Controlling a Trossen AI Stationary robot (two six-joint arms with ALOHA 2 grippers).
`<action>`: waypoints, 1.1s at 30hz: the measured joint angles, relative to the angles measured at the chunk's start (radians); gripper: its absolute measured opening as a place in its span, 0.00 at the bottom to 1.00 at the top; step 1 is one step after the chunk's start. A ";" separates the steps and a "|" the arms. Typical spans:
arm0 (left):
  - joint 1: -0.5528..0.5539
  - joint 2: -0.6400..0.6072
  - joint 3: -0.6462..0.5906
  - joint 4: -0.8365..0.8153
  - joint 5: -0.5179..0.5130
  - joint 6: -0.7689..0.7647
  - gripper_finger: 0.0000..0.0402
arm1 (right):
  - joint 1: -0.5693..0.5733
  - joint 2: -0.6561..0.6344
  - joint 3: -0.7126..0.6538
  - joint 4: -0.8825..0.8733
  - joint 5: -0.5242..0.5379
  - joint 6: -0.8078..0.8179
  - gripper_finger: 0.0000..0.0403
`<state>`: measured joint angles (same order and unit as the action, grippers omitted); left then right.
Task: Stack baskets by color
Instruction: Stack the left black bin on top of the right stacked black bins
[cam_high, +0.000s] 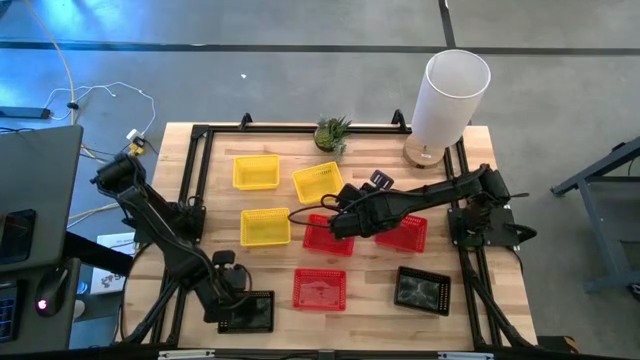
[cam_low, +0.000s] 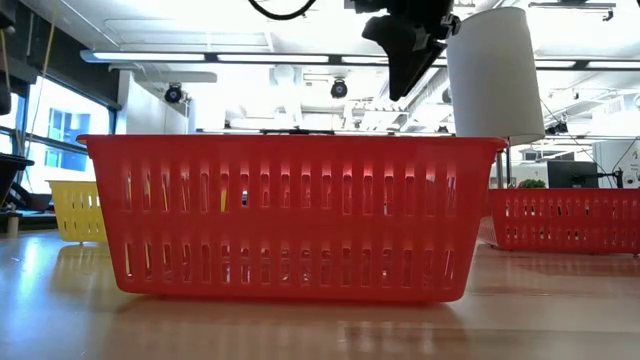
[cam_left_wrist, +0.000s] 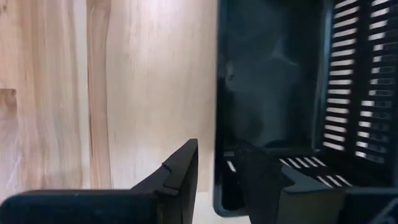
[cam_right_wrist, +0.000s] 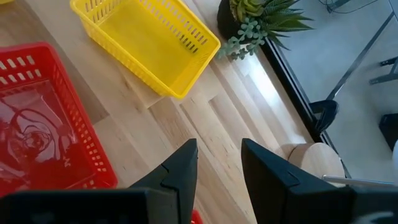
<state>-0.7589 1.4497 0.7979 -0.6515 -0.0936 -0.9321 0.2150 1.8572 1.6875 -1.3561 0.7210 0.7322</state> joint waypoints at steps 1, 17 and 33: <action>0.003 0.006 0.000 0.000 0.000 0.000 0.23 | 0.000 0.000 0.000 0.000 -0.005 0.000 0.27; 0.034 0.040 0.000 0.006 -0.045 0.063 0.02 | 0.004 0.000 0.000 0.114 -0.228 -0.121 0.27; 0.126 -0.061 0.000 -0.051 -0.088 0.121 0.00 | 0.003 0.000 0.000 0.432 -0.420 -0.452 0.27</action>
<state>-0.6325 1.3886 0.7979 -0.7029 -0.1814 -0.8113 0.2184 1.8574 1.6875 -0.9238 0.3005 0.2801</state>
